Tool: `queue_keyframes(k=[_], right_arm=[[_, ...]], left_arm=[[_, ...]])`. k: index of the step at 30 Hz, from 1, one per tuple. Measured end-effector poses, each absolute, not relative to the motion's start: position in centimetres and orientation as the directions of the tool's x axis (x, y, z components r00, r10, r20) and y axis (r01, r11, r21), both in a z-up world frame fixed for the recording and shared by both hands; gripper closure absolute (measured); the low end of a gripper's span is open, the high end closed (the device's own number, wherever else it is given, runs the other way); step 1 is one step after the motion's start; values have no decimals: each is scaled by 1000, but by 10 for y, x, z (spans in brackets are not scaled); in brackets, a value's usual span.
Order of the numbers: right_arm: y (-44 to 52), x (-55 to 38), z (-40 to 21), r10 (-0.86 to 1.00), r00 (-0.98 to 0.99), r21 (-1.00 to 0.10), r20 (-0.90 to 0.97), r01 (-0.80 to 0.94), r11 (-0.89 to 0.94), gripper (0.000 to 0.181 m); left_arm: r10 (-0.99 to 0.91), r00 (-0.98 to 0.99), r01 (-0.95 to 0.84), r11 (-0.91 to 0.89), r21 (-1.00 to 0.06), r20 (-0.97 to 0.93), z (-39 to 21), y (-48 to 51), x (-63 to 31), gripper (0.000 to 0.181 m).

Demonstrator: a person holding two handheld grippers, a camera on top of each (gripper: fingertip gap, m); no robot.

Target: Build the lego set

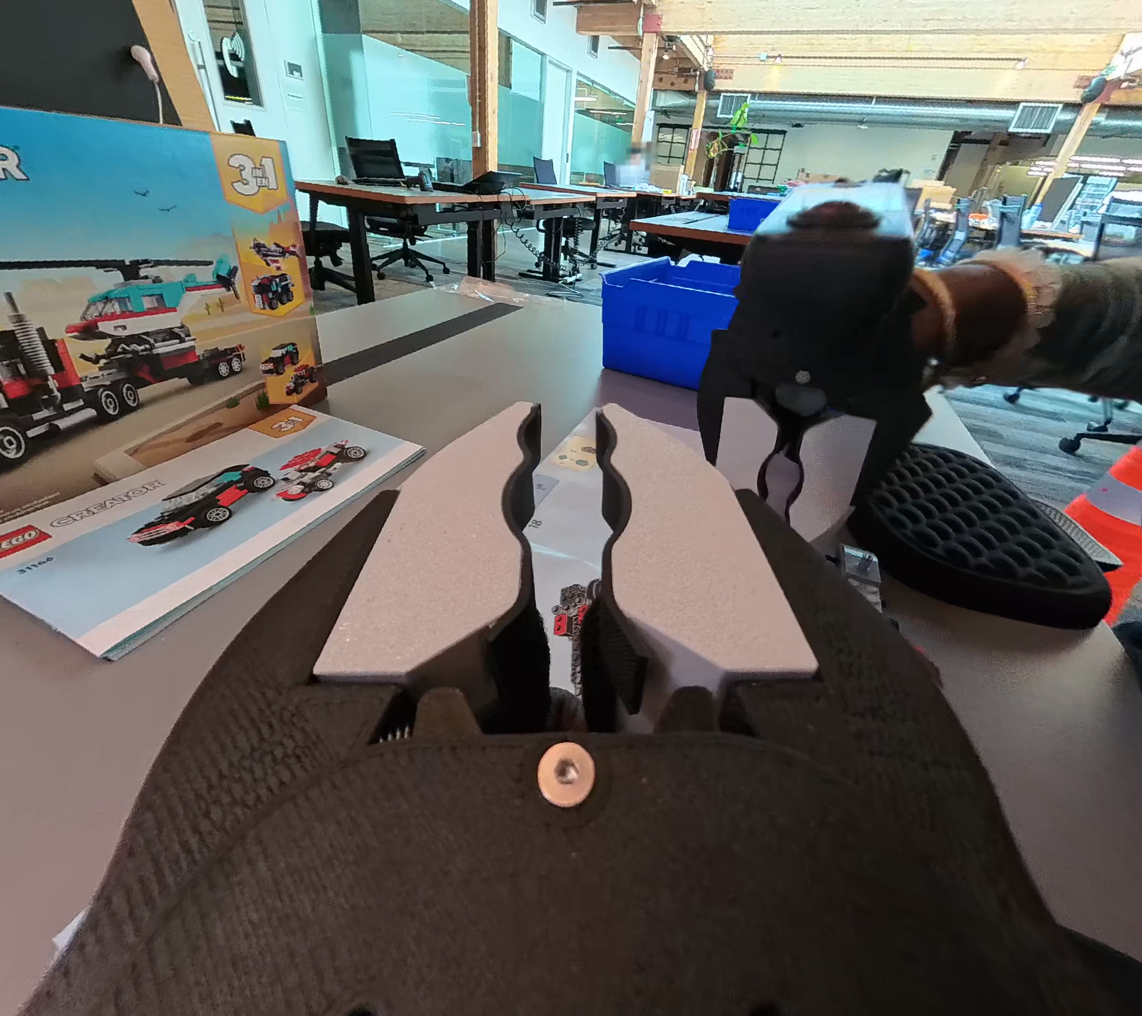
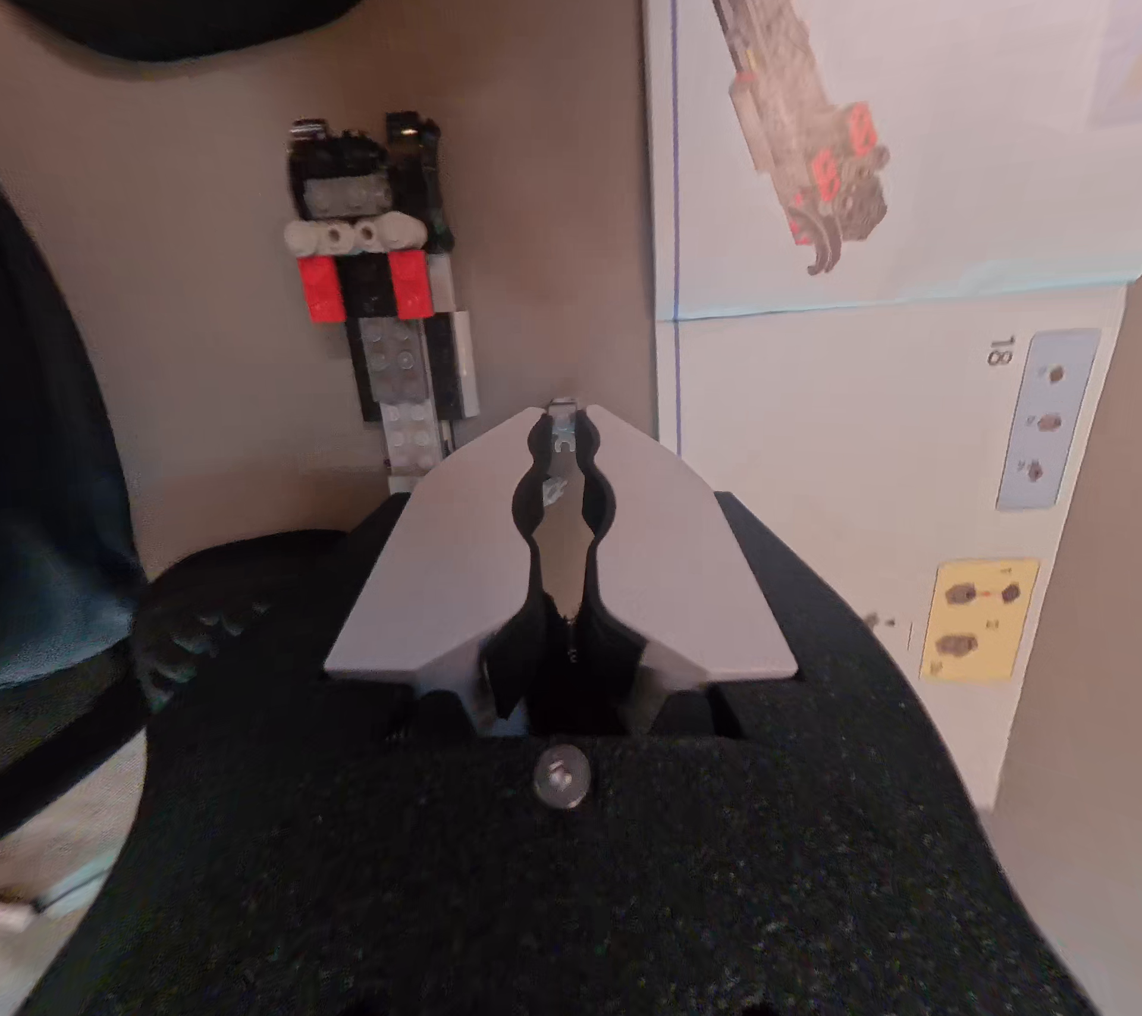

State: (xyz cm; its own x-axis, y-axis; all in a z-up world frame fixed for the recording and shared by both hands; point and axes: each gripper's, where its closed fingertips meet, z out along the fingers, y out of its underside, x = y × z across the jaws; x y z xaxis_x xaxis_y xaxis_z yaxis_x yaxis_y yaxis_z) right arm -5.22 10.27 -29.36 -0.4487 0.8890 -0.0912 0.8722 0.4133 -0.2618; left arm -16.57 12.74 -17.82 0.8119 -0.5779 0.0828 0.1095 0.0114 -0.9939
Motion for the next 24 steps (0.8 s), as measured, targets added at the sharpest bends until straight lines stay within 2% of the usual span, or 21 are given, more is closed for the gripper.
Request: queue_keyframes(k=[1,3,5,7,9,14,20,24], right_arm=[[103,-54,-292,881,-465,-335,-87,847,414,173],[101,-70,-265,884,-467,-586,-35,726,361,173],[97,-85,-217,885,-464,-832,32,478,280,173],[94,-85,-176,884,-463,-955,65,227,189,174],[95,-81,-156,882,-466,-990,75,75,124,174],[96,-78,-149,869,-486,-996,86,-62,64,174],[93,-80,-160,851,-523,-997,48,-73,12,174],[92,-81,-164,839,-542,-997,35,-75,-6,174]], left_arm=[[-585,807,109,15,-994,80,-177,127,-165,164],[-606,791,127,32,-991,82,-174,124,-161,163],[-665,741,158,43,-987,90,-169,118,-152,158],[-757,647,196,55,-979,87,-162,106,-136,154],[-824,563,214,67,-974,67,-158,94,-120,153],[-832,554,150,141,-979,-34,-154,86,-96,154],[-815,572,110,187,-976,-92,-156,87,-82,158],[-811,579,83,156,-984,-80,-165,92,-80,159]])
